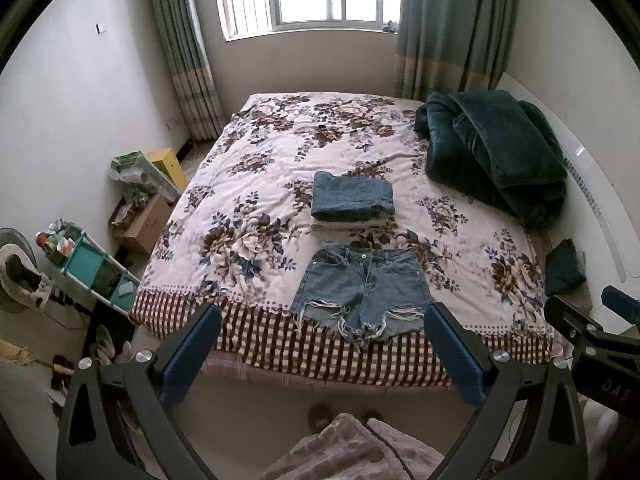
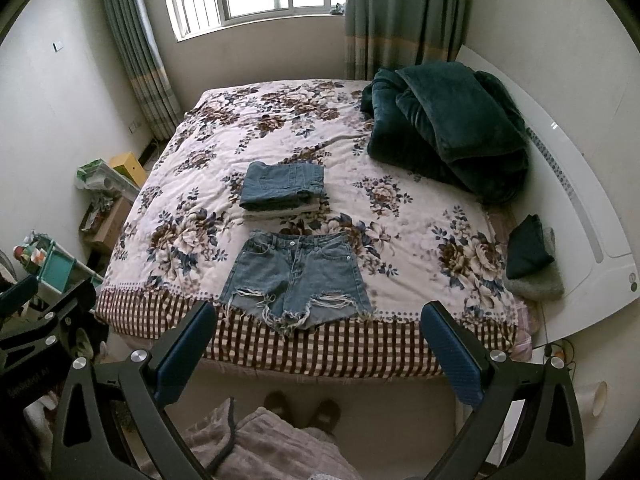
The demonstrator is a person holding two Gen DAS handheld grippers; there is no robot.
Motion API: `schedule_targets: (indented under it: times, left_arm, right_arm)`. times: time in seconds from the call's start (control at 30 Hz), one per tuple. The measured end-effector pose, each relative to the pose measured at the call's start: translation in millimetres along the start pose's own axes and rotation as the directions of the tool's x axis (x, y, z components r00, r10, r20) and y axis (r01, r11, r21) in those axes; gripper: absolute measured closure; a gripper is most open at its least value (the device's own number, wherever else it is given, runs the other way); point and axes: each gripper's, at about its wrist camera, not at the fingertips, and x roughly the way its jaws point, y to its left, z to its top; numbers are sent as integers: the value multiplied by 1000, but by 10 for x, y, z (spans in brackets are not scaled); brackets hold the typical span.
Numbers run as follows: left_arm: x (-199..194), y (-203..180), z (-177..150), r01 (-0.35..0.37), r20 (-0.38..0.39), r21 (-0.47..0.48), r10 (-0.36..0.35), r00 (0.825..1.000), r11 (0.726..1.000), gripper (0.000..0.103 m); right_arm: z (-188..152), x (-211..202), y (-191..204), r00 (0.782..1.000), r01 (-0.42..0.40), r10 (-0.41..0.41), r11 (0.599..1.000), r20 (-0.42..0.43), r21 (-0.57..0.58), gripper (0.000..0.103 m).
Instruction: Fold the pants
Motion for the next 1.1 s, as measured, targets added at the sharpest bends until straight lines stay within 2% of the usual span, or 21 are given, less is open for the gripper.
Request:
schedule_targets:
  times: [0.33,0.53,0.77,0.87,0.93,1.03,1.1]
  left_arm:
    - [-1,-6,-52,-1,8,0,1,1000,1000,0]
    - [252,6,-42,-17,2,12,17,1000,1000,0]
    - [992,-15,19,2,-51,64,1,999,998,0]
    - [1376,-89,71,11,-83,78,-4,997,997,0]
    - [1700,-214,114,-11,-94,82,19,995,997,0]
    - [2097,-238,146,-12,-125,74,21,992,997,0]
    - [2470,-401,176,-8,-161,60,17,987,998,0]
  right_arm:
    - [-5,-14,-15,1000,8,-8,1000,-1,5,0]
    - [-13,251,29,999,51,-51,998,-11,41,0]
    - [27,1086,189,993,110,-107,991,-43,75,0]
    - [79,1512,146,990,121,-115,990,-76,77,0]
    - [123,1818,80,988,128,-121,990,-100,66,0]
    - [193,2350,-20,983,136,-129,990,-131,45,0]
    - [255,2755,-154,979,129,-123,991,-161,29,0]
